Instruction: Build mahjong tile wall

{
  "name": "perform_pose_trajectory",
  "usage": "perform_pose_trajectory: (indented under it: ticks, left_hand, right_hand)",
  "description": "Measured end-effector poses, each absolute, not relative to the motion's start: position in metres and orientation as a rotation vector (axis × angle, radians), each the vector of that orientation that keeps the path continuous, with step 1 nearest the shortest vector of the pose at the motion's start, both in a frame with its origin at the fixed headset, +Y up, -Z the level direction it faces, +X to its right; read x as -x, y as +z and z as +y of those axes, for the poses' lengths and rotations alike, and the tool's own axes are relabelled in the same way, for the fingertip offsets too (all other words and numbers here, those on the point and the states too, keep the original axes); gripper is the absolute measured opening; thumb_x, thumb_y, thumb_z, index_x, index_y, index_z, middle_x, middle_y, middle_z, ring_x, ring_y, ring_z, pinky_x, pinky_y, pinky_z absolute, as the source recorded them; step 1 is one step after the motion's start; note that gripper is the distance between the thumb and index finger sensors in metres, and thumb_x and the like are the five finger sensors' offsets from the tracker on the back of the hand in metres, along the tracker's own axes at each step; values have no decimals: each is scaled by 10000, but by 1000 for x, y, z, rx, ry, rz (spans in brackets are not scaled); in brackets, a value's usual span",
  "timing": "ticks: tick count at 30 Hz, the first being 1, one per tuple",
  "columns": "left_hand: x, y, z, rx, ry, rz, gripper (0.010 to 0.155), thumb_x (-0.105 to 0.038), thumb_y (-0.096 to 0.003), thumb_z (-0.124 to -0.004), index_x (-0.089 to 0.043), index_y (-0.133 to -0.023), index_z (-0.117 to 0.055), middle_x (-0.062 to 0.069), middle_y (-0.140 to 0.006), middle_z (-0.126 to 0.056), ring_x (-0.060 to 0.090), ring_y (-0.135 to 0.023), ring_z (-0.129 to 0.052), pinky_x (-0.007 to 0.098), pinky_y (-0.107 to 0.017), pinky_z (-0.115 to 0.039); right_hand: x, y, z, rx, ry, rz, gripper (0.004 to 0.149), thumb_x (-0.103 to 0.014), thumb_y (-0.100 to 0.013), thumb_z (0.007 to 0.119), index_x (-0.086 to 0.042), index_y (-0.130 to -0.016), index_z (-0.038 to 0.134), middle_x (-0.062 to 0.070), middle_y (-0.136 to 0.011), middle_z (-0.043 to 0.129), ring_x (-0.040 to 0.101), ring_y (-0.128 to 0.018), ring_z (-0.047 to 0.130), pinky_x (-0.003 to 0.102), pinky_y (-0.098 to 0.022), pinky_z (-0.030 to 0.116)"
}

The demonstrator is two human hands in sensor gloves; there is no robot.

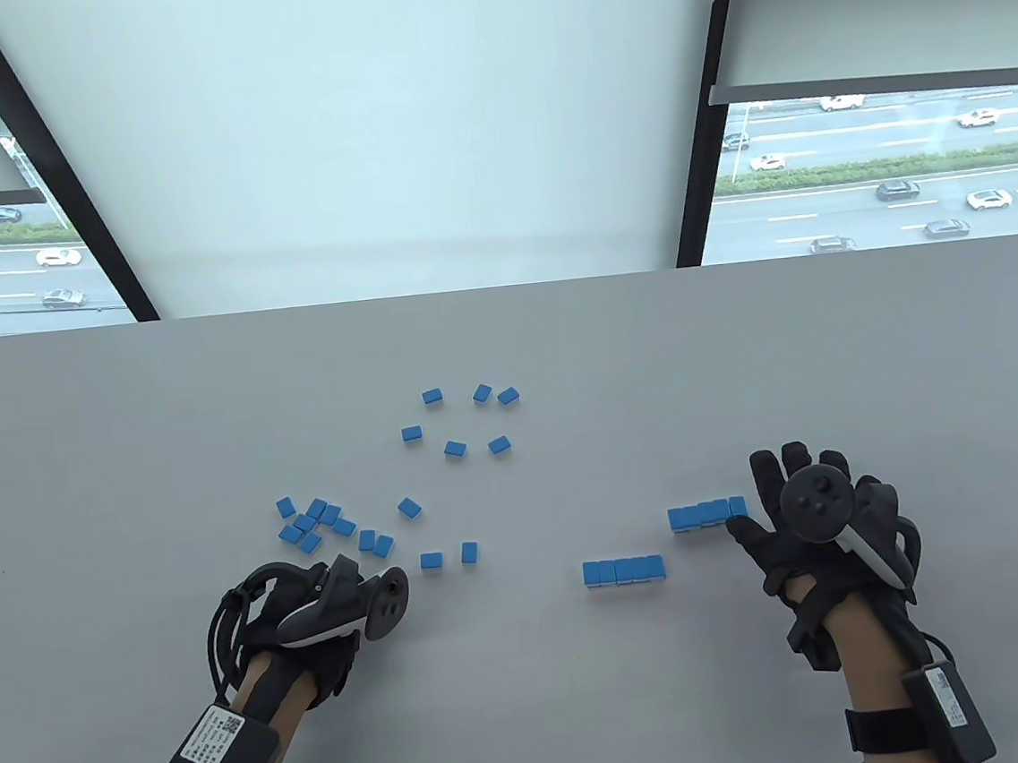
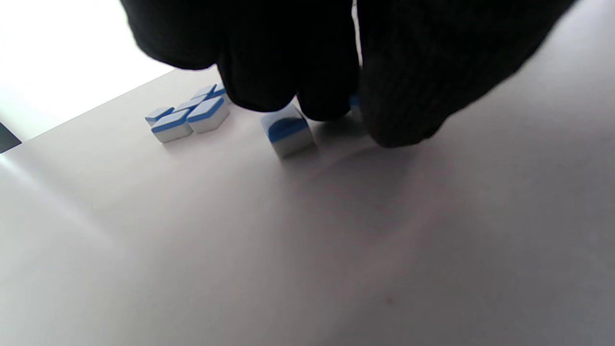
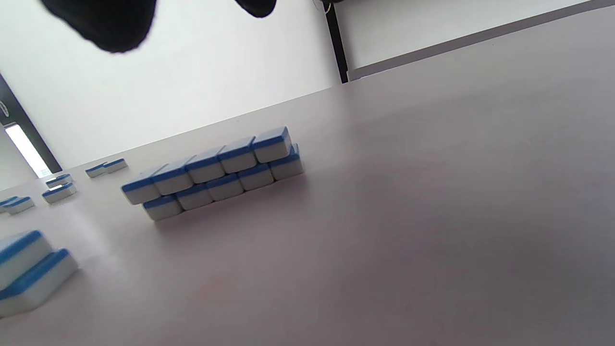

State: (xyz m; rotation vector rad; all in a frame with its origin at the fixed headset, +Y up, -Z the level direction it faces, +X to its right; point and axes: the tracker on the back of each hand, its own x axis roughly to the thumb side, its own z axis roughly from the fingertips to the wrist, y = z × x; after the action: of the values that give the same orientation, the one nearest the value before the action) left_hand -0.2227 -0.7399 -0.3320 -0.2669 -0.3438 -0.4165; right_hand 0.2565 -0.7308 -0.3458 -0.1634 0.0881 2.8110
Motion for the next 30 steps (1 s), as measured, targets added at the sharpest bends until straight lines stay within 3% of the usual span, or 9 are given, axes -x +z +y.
perform_pose_trajectory:
  ticks: [8,16,25,30]
  left_hand:
    - [219,-333,-743,227,-364,-374,598,-485,-358,-931,-426,-922,-741,-159,-802,-947,168,-737,-928,470,-622,-757]
    - [212,-339,-740,246,-337,-350,595,-485,-375,-905,-335,-929,-746,-104,-795,-938,187,-710,-931,496,-611,-757]
    - [153,-358,-693,58,-66,-369,605,-475,-365,-926,-232,-906,-806,-56,-723,-991,206,-627,-985,522,-552,-804]
    - [109,-348,-701,-23,0,-429,612,-493,-358,-927,-228,-898,-813,-68,-697,-987,196,-602,-983,512,-536,-806]
  right_hand:
    - [-256,-345,-731,167,2817,96,800,-645,-397,675,-351,-1056,330,4,-1140,198,426,-1003,135,661,-642,106]
    - [-255,-344,-731,172,2823,105,801,-643,-397,678,-347,-1056,330,7,-1139,199,426,-1003,138,660,-642,107]
    - [-257,-344,-733,201,2831,128,798,-638,-399,679,-345,-1056,332,6,-1139,201,427,-1002,141,660,-641,108]
    - [-256,-345,-734,205,2841,140,794,-635,-401,679,-347,-1055,335,4,-1139,205,426,-1003,142,659,-641,105]
